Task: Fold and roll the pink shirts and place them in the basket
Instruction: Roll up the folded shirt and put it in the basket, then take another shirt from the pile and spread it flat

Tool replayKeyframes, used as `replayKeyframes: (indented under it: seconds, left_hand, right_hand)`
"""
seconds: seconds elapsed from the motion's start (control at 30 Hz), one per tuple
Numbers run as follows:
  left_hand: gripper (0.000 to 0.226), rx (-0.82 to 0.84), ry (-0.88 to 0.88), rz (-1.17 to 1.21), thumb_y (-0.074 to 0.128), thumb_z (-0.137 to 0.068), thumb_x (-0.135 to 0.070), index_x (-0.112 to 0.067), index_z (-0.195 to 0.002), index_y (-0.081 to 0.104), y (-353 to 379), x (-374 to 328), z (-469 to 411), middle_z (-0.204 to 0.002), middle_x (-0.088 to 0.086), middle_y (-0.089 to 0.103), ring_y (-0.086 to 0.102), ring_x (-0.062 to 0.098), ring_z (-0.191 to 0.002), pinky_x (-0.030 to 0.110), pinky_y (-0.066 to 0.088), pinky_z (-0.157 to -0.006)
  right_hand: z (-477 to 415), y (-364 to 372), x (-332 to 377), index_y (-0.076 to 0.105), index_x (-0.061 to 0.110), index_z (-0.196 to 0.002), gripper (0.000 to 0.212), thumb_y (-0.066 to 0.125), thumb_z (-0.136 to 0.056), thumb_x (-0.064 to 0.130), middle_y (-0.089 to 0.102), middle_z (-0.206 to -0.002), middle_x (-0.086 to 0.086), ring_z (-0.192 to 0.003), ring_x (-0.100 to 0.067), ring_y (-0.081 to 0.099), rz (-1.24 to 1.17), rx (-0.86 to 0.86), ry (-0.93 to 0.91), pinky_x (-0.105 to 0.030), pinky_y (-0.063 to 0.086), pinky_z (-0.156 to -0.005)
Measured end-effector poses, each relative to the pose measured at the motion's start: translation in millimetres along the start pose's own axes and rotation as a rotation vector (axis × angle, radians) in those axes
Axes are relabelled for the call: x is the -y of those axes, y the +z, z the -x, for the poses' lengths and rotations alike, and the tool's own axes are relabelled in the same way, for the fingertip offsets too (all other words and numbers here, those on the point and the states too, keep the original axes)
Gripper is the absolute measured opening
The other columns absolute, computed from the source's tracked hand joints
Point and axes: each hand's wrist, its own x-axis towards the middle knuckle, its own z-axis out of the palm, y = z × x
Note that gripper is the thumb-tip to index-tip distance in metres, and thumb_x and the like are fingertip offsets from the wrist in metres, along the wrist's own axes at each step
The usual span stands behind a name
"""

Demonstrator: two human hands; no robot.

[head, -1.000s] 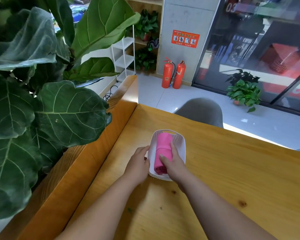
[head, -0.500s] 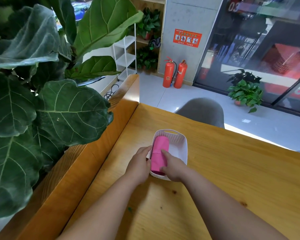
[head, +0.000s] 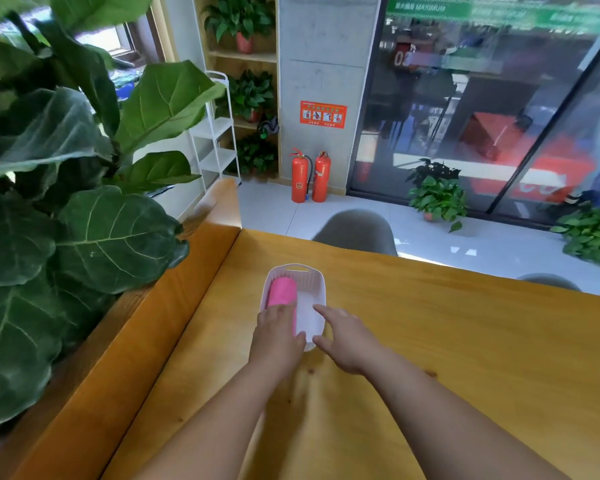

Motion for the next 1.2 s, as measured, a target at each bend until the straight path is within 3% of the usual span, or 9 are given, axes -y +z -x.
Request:
replayKeyframes:
  seconds: [0.27, 0.4, 0.6, 0.83, 1.03, 1.13, 1.2]
  left_hand:
    - [0.069, 0.135, 0.169, -0.106, 0.058, -0.102, -0.049, -0.027, -0.163, 0.033, 58, -69, 56, -0.160, 0.002, 0.039, 0.034, 0.026, -0.147, 0.040, 0.033, -0.121]
    - [0.069, 0.188, 0.242, -0.177, 0.056, -0.102, -0.052, -0.027, -0.163, 0.033, 94, -114, 90, -0.161, 0.001, 0.039, 0.035, 0.027, -0.146, 0.041, 0.034, -0.120]
    - [0.069, 0.287, 0.388, -0.262, 0.052, -0.103, -0.053, -0.026, -0.163, 0.032, 152, -199, 160, -0.164, 0.003, 0.036, 0.034, 0.030, -0.148, 0.043, 0.035, -0.121]
    - [0.072, 0.423, 0.564, -0.355, 0.044, -0.105, -0.061, -0.031, -0.167, 0.022, 232, -295, 249, -0.173, 0.001, 0.024, 0.021, 0.027, -0.157, 0.045, 0.031, -0.124]
    - [0.075, 0.510, 0.688, -0.420, 0.031, -0.105, -0.071, -0.031, -0.168, 0.018, 301, -379, 321, -0.175, 0.000, 0.018, 0.016, 0.026, -0.160, 0.047, 0.029, -0.126]
    - [0.084, 0.531, 0.753, -0.450, 0.015, -0.099, -0.079, -0.032, -0.168, 0.017, 333, -421, 355, -0.176, 0.000, 0.016, 0.014, 0.027, -0.161, 0.048, 0.027, -0.127]
    - [0.087, 0.544, 0.796, -0.462, 0.010, -0.096, -0.081, -0.032, -0.168, 0.017, 352, -447, 375, -0.176, 0.000, 0.017, 0.015, 0.027, -0.161, 0.047, 0.026, -0.127]
  right_hand:
    - [93, -3, -89, 0.023, 0.032, -0.167, 0.071, 0.055, -0.106, 0.048, 0.027, -0.171, 0.001, -0.156, -0.025, 0.030, -0.004, -0.045, 0.134, -0.038, 0.026, -0.126]
    - [154, -1, -142, 0.022, 0.038, -0.167, 0.071, 0.054, -0.105, 0.053, 0.027, -0.171, 0.001, -0.153, -0.030, 0.033, -0.047, -0.064, 0.227, -0.043, 0.034, -0.123]
    - [269, 5, -230, 0.023, 0.033, -0.168, 0.072, 0.051, -0.106, 0.057, 0.029, -0.170, 0.001, -0.154, -0.027, 0.032, -0.088, -0.116, 0.342, -0.040, 0.031, -0.124]
    - [406, 14, -325, 0.021, 0.033, -0.168, 0.071, 0.047, -0.107, 0.059, 0.027, -0.170, 0.003, -0.154, -0.031, 0.028, -0.147, -0.172, 0.498, -0.047, 0.036, -0.121]
    - [522, 26, -398, 0.022, 0.031, -0.168, 0.072, 0.035, -0.106, 0.066, 0.029, -0.170, 0.000, -0.155, -0.031, 0.024, -0.175, -0.247, 0.608, -0.048, 0.032, -0.123]
    - [580, 26, -425, 0.024, 0.032, -0.167, 0.093, 0.011, -0.090, 0.083, 0.031, -0.169, -0.001, -0.155, -0.030, 0.024, -0.183, -0.297, 0.683, -0.049, 0.033, -0.122]
    - [613, 25, -443, 0.024, 0.033, -0.167, 0.091, 0.012, -0.091, 0.083, 0.031, -0.169, -0.002, -0.155, -0.030, 0.024, -0.197, -0.328, 0.743, -0.049, 0.034, -0.121]
